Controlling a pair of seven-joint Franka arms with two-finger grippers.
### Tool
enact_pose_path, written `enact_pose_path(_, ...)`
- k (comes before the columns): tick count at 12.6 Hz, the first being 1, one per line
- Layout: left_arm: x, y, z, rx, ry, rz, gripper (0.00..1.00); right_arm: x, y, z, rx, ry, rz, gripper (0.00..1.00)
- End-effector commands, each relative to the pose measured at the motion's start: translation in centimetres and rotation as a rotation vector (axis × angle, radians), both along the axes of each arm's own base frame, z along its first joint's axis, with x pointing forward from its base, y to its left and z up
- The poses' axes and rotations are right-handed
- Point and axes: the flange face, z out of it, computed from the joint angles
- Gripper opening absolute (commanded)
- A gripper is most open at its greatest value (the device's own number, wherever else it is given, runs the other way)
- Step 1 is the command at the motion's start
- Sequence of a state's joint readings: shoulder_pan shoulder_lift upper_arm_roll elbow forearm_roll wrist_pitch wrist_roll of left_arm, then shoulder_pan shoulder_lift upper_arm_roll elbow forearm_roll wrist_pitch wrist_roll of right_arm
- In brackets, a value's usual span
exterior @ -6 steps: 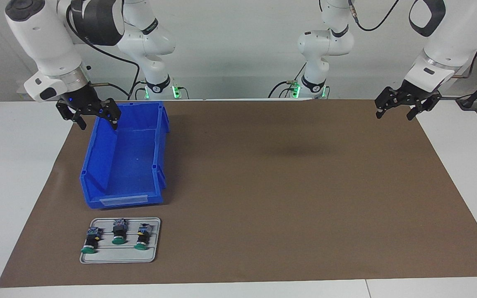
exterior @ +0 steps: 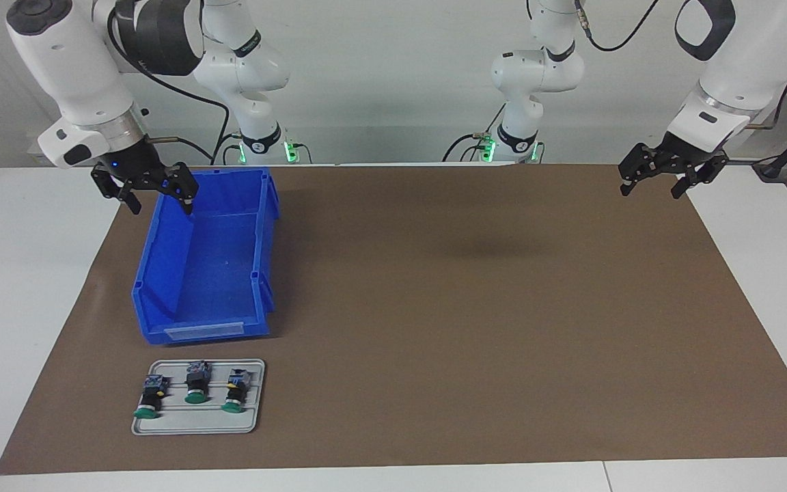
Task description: Place and press button with both arms
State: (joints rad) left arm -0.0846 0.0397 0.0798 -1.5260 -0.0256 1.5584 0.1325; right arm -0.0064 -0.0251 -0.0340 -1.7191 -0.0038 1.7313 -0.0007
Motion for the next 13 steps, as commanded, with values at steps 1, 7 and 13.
enact_pose_path(1,-0.7,0.2,0.0,0.004,0.007,0.008,1.00,0.3,0.5,0.0,0.022,-0.026,-0.043,0.94)
enact_pose_path(7,-0.7,0.2,0.0,0.004,0.007,0.008,1.00,7.2,-1.0,-5.4,0.008,-0.054,-0.119,0.86)
enact_pose_path(13,-0.7,0.2,0.0,0.004,0.007,0.008,1.00,15.7,-1.4,-18.0,-0.016,-0.161,-0.106,0.85)
